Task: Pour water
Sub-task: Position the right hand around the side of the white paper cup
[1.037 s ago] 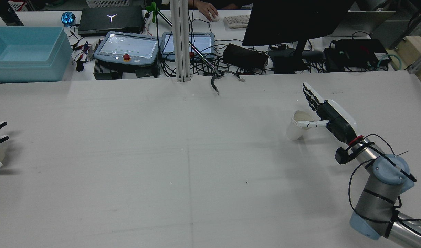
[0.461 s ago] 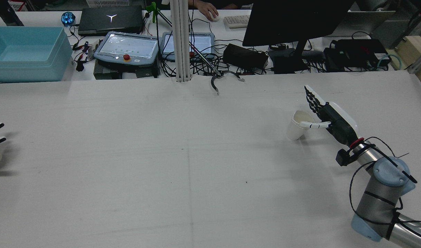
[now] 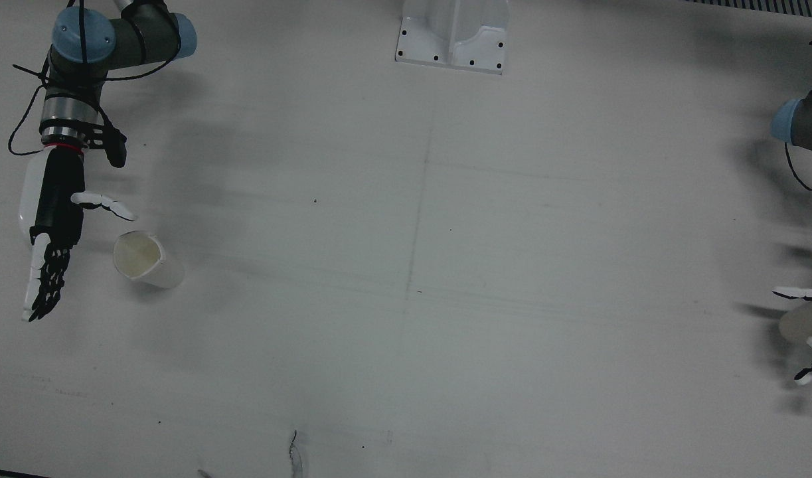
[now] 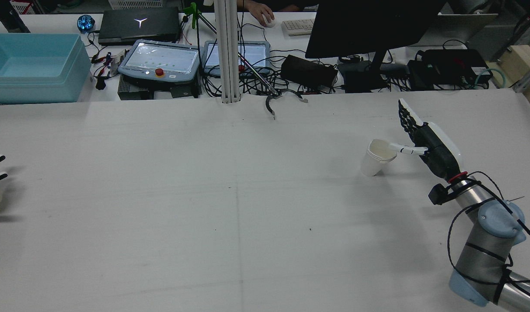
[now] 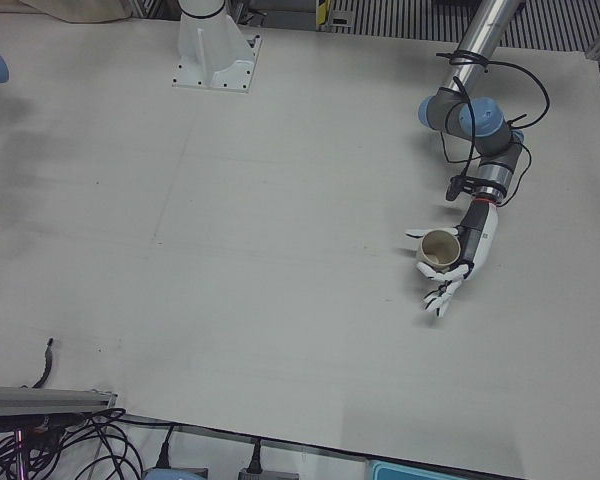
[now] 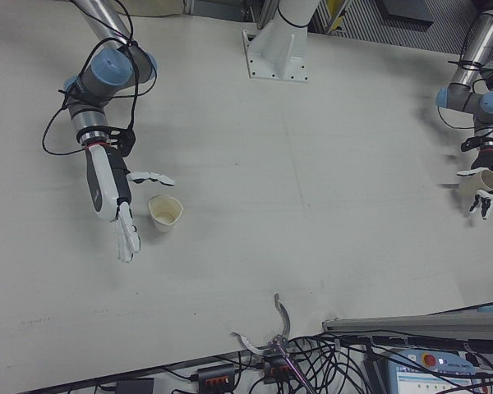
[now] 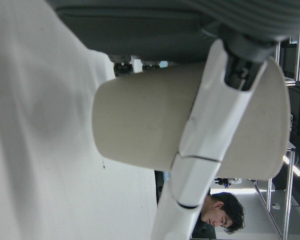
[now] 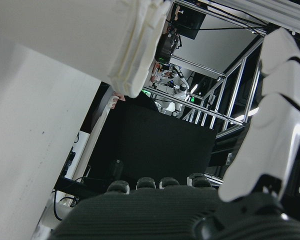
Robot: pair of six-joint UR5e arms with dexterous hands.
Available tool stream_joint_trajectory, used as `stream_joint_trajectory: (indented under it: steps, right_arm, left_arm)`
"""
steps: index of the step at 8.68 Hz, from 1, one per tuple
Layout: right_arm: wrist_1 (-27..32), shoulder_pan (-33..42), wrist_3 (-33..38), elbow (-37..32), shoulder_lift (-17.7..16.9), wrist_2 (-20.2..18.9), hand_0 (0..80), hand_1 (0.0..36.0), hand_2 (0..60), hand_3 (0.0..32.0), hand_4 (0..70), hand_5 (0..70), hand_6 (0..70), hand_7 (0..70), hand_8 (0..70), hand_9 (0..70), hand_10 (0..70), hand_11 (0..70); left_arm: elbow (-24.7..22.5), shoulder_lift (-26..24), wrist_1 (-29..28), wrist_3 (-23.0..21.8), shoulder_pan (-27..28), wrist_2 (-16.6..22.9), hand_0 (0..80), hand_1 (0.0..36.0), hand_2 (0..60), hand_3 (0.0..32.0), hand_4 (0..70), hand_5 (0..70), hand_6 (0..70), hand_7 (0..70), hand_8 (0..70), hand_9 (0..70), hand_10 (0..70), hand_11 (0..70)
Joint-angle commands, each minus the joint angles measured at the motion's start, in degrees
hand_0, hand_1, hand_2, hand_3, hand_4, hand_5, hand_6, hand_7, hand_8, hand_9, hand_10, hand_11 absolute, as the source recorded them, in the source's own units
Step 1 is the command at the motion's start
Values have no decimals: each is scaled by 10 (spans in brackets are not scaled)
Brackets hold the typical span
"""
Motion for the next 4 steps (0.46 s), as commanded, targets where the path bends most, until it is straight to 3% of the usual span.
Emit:
stream_joint_trajectory:
  steps: [1,4]
  right_arm:
    - [68,-1,-63,-4,-13,51,469,178,178,46,0,36,0,0,0,0,0,0]
    - [68,-25,-117,-11,3,55,471,185,196,70,0,40,0,0,0,0,0,0]
  left_arm:
    - [-1,4,-2,0,-1,0,800,360,0,0,700,700,162,115,76,40,113,198]
    - [-2,4,-2,0,0,0,800,360,0,0,700,700,159,114,74,38,112,197]
